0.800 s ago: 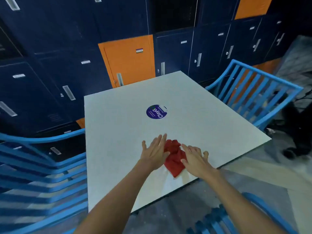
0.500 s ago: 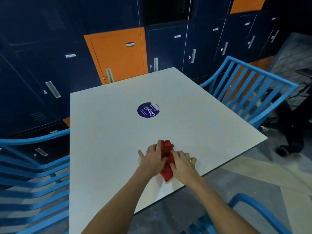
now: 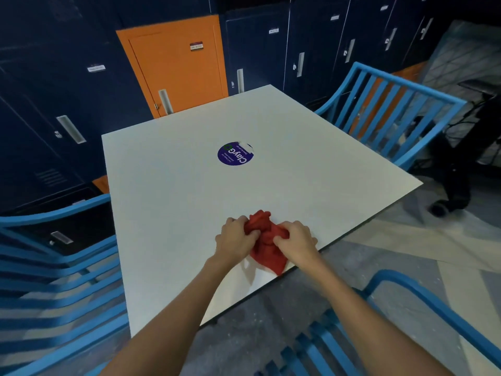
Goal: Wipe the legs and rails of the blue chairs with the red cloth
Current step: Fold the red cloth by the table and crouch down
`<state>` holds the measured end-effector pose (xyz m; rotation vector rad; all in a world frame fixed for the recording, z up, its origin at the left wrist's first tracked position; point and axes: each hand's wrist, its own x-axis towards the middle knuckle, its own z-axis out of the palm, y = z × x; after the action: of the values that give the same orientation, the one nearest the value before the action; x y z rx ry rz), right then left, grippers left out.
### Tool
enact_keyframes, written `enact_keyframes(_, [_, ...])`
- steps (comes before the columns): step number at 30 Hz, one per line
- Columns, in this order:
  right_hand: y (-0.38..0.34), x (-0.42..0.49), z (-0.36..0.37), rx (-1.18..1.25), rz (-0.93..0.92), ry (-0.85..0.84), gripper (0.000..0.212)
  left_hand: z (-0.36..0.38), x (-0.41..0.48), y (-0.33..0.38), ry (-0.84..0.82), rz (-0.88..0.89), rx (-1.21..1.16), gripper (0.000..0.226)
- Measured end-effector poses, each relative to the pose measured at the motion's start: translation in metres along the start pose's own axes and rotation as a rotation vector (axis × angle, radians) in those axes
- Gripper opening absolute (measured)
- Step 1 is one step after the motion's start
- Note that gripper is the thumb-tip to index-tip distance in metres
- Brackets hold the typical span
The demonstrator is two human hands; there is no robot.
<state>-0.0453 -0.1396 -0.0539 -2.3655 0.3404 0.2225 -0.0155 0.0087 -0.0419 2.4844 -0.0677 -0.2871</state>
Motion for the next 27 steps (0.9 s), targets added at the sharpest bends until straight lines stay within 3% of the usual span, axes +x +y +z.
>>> enact_keyframes(4, [-0.011, -0.028, 0.005, 0.095, 0.001, 0.122, 0.024, -0.014, -0.027, -0.005, 0.013, 0.080, -0.247, 0.012])
enact_keyframes(11, [-0.026, -0.127, 0.039, 0.409, -0.029, 0.365, 0.024, -0.030, -0.111, -0.031, -0.046, 0.174, -0.464, 0.021])
enact_keyframes(18, [-0.015, -0.239, 0.111, 0.715, 0.062, 0.245, 0.018, -0.001, -0.206, -0.101, -0.136, 0.126, -0.594, 0.015])
enact_keyframes(27, [0.056, -0.295, 0.251, 0.335, 0.100, 0.097, 0.036, 0.115, -0.260, -0.230, -0.209, -0.243, -0.743, 0.014])
